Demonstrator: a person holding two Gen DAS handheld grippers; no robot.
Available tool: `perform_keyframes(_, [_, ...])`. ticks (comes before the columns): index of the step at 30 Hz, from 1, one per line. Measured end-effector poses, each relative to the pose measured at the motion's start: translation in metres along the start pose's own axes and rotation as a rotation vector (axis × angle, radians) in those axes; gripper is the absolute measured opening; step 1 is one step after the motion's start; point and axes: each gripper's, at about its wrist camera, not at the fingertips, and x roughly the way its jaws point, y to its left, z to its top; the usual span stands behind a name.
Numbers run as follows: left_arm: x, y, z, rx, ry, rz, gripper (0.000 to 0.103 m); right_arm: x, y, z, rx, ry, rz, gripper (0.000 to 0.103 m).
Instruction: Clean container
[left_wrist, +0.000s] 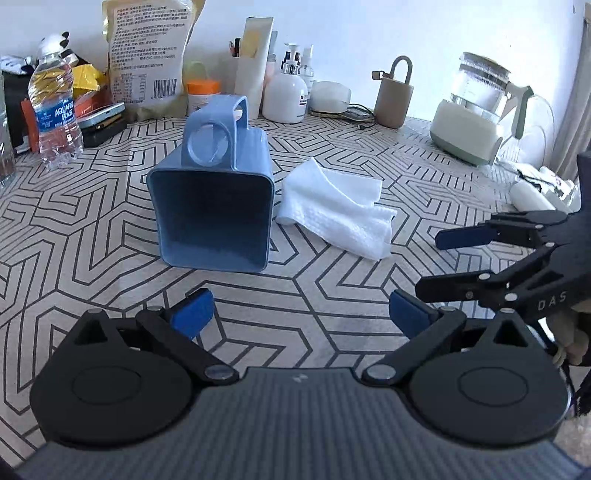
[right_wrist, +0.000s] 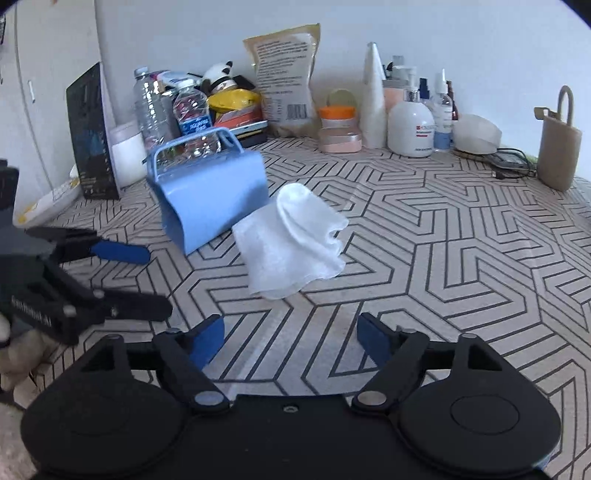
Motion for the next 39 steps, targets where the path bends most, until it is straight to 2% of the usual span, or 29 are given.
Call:
perform_keyframes(5, [0.004, -0.01, 0.001, 0.031, 0.02, 0.051, 0.103, -0.001, -0.005, -0.003, 0.011, -0.024, 0.037, 0.091])
perform_keyframes(12, [0.01, -0.022, 0.004, 0.063, 0.046, 0.122, 0.103, -0.003, -0.01, -0.005, 0.046, -0.045, 0.057, 0.092])
perform_keyframes(33, [0.009, -0.022, 0.002, 0.061, 0.035, 0.122, 0.103, -0.003, -0.014, -0.005, 0.075, -0.056, 0.004, 0.092])
perform_keyframes(39, [0.003, -0.008, 0.0, 0.064, 0.033, 0.117, 0.103, -0.004, -0.014, -0.006, 0.083, -0.059, -0.008, 0.092])
